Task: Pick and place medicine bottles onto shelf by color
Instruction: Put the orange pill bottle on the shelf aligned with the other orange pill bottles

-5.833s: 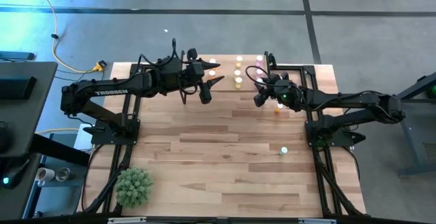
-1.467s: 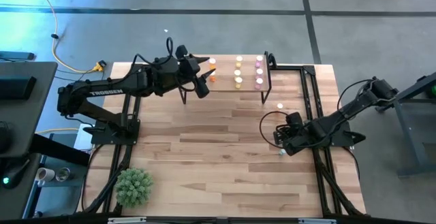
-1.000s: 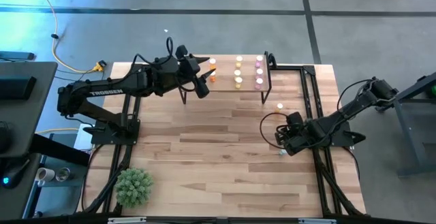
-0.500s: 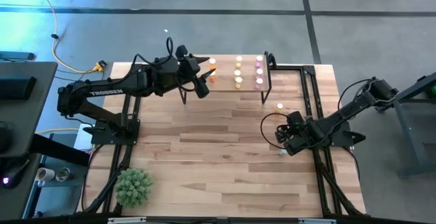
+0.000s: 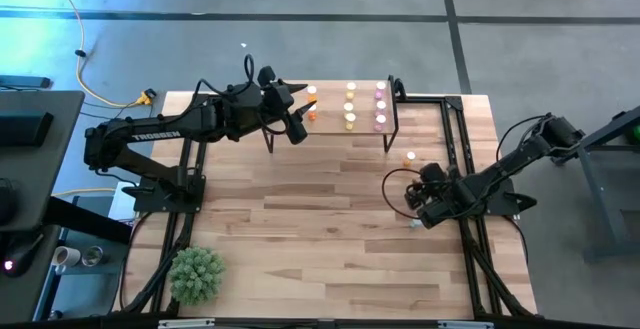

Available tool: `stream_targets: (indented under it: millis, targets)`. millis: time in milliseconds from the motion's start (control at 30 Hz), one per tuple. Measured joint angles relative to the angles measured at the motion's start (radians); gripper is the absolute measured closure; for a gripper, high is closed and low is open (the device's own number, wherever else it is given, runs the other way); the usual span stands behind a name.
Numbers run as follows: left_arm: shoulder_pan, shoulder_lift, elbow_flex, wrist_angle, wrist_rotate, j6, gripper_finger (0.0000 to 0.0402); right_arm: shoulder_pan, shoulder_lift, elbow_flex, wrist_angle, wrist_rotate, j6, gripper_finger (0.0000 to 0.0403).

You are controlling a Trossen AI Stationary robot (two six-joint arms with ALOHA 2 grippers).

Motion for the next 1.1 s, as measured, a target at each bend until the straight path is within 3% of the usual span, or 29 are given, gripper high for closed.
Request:
stream_targets:
  millis: [200, 567, 900, 1100]
  targets:
    - [0.000, 0.000, 0.000, 0.000, 0.000, 0.000, 0.0202, -0.001, 0.000, 0.000, -0.014, 0.091, 0.001, 0.0238]
    - [0.000, 0.000, 0.000, 0.002, 0.000, 0.000, 0.0202, -0.022, 0.000, 0.000, -0.083, 0.101, 0.153, 0.0238]
    - [0.000, 0.000, 0.000, 0.005, 0.000, 0.000, 0.0202, -0.116, -0.032, 0.000, -0.026, 0.089, 0.325, 0.0238]
    - [0.000, 0.000, 0.000, -0.009, 0.000, 0.000, 0.0202, -0.129, -0.139, 0.000, -0.003, 0.090, 0.259, 0.0238]
